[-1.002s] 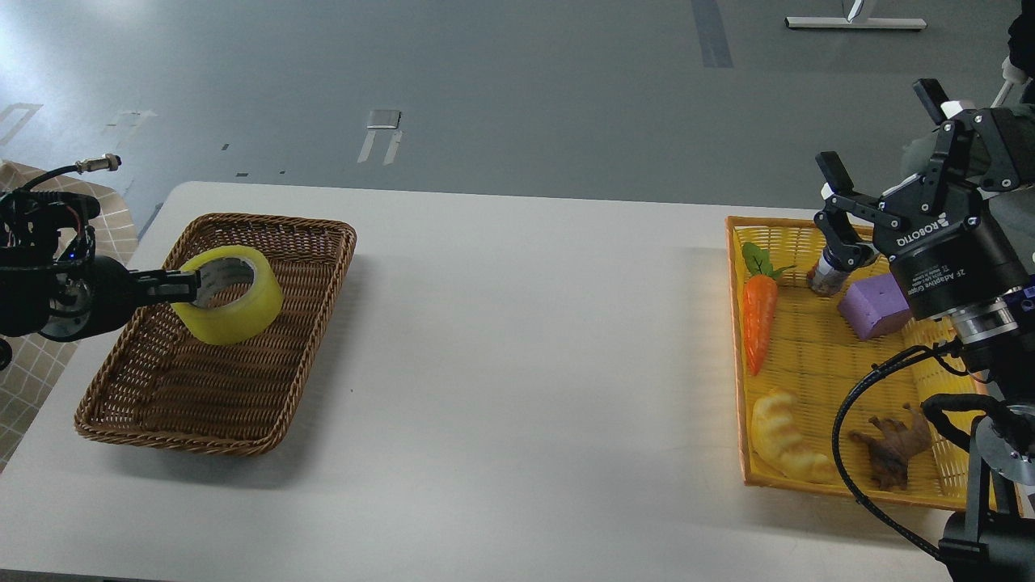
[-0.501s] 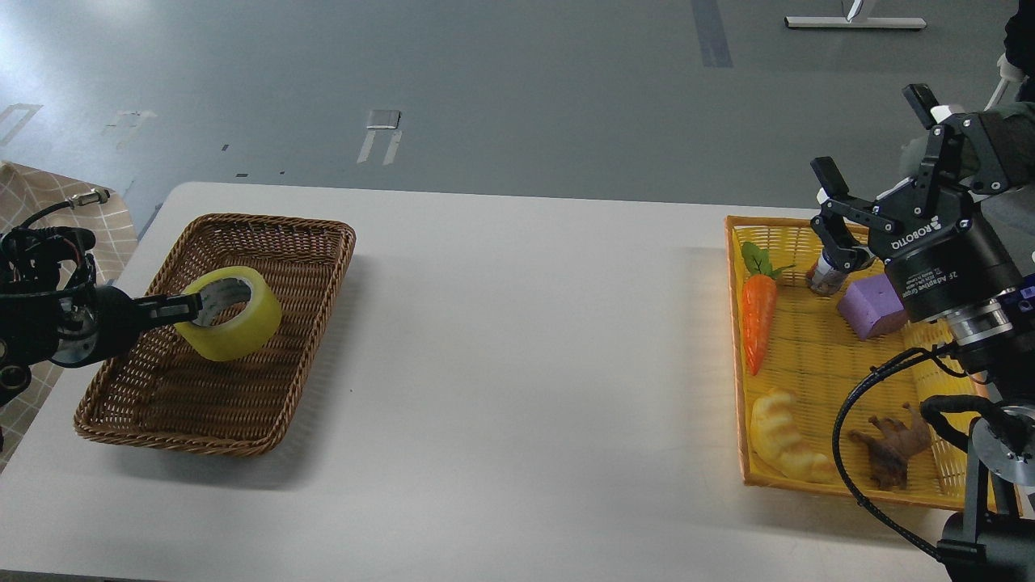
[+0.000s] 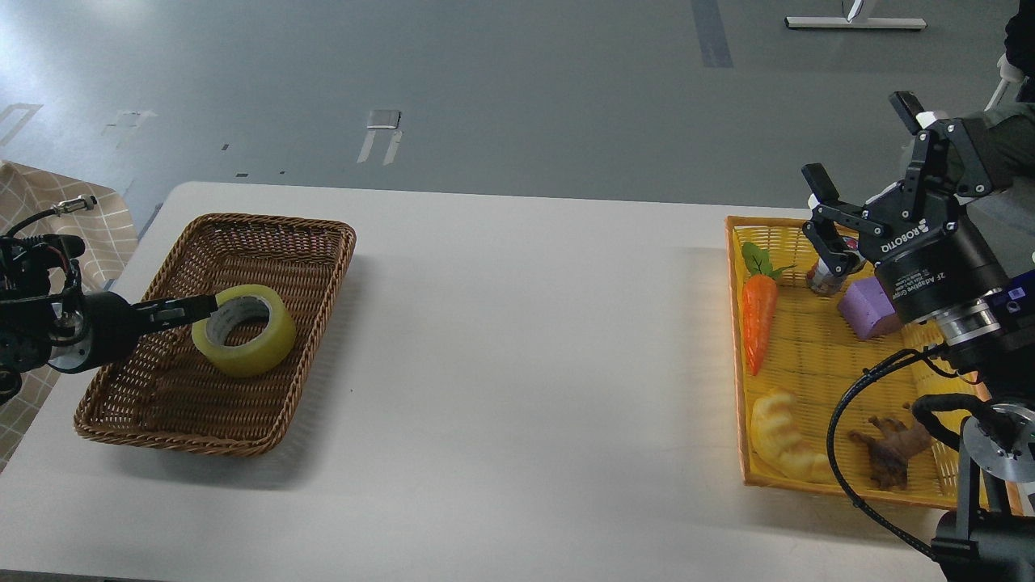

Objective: Place and transfer tape with both arms

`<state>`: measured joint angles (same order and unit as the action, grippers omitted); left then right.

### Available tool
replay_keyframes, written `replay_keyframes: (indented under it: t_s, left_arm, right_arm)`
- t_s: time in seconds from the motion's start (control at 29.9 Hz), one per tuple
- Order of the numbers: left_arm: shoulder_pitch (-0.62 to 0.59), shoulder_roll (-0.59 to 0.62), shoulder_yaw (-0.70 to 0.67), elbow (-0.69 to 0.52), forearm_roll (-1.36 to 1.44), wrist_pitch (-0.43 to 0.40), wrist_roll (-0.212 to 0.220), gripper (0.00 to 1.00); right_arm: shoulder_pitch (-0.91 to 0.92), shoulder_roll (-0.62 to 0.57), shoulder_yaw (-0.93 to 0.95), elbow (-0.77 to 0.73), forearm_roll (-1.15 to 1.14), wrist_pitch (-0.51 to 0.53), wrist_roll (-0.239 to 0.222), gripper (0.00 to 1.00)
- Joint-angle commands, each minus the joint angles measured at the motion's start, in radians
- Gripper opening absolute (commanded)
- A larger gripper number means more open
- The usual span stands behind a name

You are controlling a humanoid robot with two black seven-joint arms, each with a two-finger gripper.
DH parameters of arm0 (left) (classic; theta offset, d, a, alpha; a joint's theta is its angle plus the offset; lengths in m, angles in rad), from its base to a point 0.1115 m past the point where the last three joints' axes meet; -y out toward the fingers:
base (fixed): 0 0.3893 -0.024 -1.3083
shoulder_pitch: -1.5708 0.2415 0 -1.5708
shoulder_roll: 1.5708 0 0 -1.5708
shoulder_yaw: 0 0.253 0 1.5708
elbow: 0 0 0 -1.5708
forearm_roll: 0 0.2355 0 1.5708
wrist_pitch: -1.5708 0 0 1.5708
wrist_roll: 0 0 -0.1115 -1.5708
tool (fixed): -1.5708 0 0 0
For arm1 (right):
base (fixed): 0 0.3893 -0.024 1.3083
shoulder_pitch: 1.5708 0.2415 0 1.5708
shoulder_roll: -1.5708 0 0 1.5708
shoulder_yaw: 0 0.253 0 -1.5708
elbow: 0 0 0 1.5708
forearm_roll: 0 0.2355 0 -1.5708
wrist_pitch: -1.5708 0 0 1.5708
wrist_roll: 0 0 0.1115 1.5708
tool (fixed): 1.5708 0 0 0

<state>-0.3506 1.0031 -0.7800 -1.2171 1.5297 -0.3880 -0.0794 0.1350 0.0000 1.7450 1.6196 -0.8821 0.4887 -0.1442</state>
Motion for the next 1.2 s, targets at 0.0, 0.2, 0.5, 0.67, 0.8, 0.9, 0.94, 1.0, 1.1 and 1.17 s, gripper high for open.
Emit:
replay_keyframes:
  t_s: [0.0,0.2,0.5,0.67,0.8,0.9,0.94,1.0,1.1,1.17]
  left_arm:
    - [-0.011,0.002,-0.01,0.025,-0.002,0.0,-0.039,0.98]
    - [-0.062,0.003,-0.157,0.054,-0.184,0.006,-0.042,0.98]
    - [-0.119,-0.128,-0.433,-0.148,-0.781,0.001,-0.042,0.98]
    - [-0.107,-0.412,-0.606,-0.281,-0.83,0.008,-0.04,0.98]
    - [-0.097,-0.659,-0.677,-0.288,-0.823,0.012,-0.04,0.98]
    - [-0.02,-0.811,-0.719,-0.3,-0.821,0.018,-0.042,0.98]
    - [-0.002,-0.842,-0.717,-0.308,-0.821,0.018,-0.04,0.98]
    - [0.037,-0.915,-0.705,-0.329,-0.818,0.018,-0.039,0.98]
    - [0.082,-0.994,-0.699,-0.332,-0.778,0.02,-0.04,0.98]
    - [0.09,-1.003,-0.696,-0.332,-0.751,0.026,-0.037,0.98]
  right_arm:
    - [0.009,0.0,-0.012,-0.003,0.0,0.0,0.0,1.0]
    - [0.009,0.0,-0.021,-0.004,0.0,0.0,0.002,1.0]
    - [0.054,0.0,-0.021,-0.017,0.003,0.0,0.002,1.0]
    - [0.127,0.0,-0.019,-0.023,0.003,0.0,0.006,1.0]
    - [0.158,0.0,-0.018,-0.023,0.005,0.0,0.009,1.0]
    - [0.184,0.0,-0.018,-0.033,0.006,0.0,0.012,1.0]
    - [0.186,0.0,-0.016,-0.035,0.005,0.0,0.014,1.0]
    - [0.192,0.0,-0.01,-0.037,0.005,0.0,0.014,1.0]
    - [0.204,0.0,-0.009,-0.038,0.005,0.0,0.014,1.0]
    - [0.212,0.0,-0.006,-0.052,0.005,0.0,0.014,1.0]
